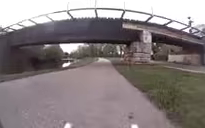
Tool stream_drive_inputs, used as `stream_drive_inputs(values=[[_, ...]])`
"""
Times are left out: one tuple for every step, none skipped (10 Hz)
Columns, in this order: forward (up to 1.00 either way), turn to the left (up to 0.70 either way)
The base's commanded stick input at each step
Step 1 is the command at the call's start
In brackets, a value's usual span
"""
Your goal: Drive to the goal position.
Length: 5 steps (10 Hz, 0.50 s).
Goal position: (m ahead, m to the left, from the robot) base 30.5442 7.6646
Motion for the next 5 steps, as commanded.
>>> stream_drive_inputs(values=[[0.7,0.0],[0.85,0.0],[0.88,0.0],[1.0,0.0],[1.0,0.0]])
